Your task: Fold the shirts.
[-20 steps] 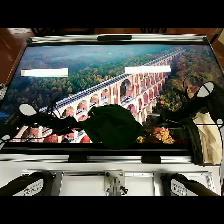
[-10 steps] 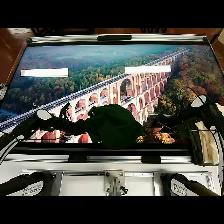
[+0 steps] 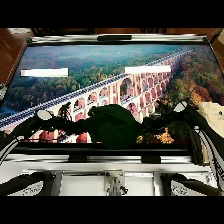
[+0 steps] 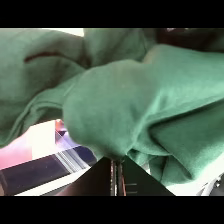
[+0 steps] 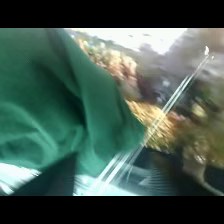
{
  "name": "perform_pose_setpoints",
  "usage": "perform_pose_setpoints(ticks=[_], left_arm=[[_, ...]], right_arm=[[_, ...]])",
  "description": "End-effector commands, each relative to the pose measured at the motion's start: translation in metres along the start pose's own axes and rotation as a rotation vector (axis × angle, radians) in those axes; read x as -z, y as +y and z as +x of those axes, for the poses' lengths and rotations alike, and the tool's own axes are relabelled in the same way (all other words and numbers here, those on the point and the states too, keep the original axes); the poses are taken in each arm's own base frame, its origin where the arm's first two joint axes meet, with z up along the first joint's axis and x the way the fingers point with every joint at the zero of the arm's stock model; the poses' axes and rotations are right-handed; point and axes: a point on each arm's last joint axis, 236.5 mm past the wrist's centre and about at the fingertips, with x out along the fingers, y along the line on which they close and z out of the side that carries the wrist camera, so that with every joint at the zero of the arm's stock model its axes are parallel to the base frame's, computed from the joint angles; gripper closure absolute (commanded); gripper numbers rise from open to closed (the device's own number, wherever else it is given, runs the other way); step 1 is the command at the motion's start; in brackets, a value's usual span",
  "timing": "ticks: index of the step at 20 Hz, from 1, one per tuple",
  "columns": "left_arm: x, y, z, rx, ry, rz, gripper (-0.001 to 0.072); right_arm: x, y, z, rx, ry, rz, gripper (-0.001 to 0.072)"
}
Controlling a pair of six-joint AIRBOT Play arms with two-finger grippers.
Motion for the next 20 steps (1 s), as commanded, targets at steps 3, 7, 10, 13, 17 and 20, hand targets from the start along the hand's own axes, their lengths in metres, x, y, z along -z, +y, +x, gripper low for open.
perform_pose_setpoints(ticks=[3, 7, 10, 13, 17, 20], left_arm=[[-0.015, -0.033, -0.019, 0.043, -0.026, 0.176, 0.0678], [-0.060, -0.111, -0.102, 0.062, -0.213, 0.452, 0.0678], [-0.077, -0.212, -0.235, 0.066, -0.548, 0.776, 0.0678], [-0.024, -0.330, -0.413, 0.146, -1.037, 1.017, 0.0678], [0.126, -0.410, -0.558, 0.406, -1.447, 1.177, 0.0677], [0.160, -0.403, -0.558, 0.407, -1.451, 1.207, 0.0678]], right_arm=[[-0.005, 0.016, -0.003, 0.031, -0.022, -0.165, 0.0650], [-0.045, 0.067, -0.105, 0.125, -0.311, -0.477, 0.0651], [-0.053, 0.142, -0.261, 0.246, -0.762, -0.736, 0.0651], [0.018, 0.241, -0.446, 0.193, -1.372, -0.863, 0.0651], [0.190, 0.325, -0.594, -0.241, -1.922, -0.951, 0.0650], [0.231, 0.327, -0.605, -0.256, -1.974, -0.993, 0.0650]])
